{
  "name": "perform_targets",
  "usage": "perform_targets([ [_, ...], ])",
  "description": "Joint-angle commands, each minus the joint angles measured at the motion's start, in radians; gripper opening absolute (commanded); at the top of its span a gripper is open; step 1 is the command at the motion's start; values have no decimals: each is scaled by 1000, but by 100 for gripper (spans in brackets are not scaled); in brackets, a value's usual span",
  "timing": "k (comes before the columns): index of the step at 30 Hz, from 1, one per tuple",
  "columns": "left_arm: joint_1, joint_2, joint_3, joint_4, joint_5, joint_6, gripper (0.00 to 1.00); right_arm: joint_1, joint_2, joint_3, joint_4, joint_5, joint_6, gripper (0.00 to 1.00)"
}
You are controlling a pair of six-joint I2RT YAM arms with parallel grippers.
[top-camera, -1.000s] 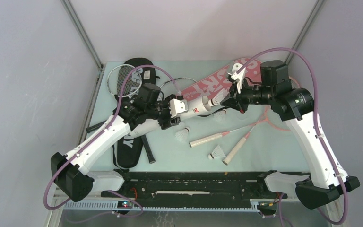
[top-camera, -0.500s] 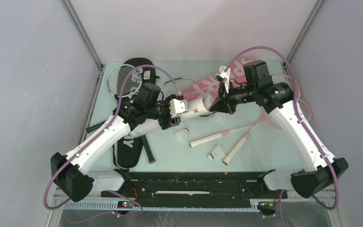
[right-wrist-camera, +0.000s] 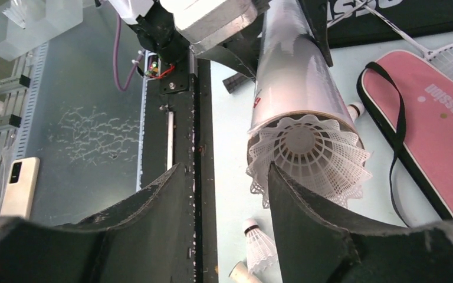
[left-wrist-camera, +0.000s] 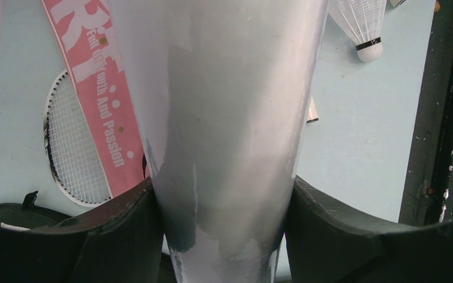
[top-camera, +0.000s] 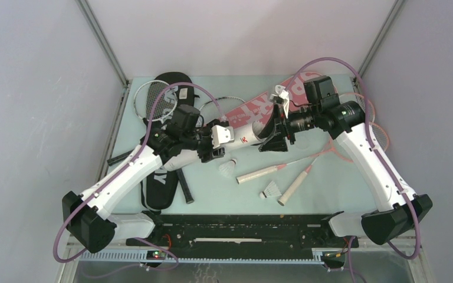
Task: Pack up the badminton gear
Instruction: Place the shuttlecock at the shuttle tube.
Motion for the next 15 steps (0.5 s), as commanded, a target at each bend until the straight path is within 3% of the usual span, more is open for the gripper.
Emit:
perform_targets([
  [1,-2,-37,-14,45,25,13,60,4,-5,4,-16,-38,-34,64],
  [15,0,-18,41,46,111,-79,60,86,-18,-105,93,84,-13,67],
])
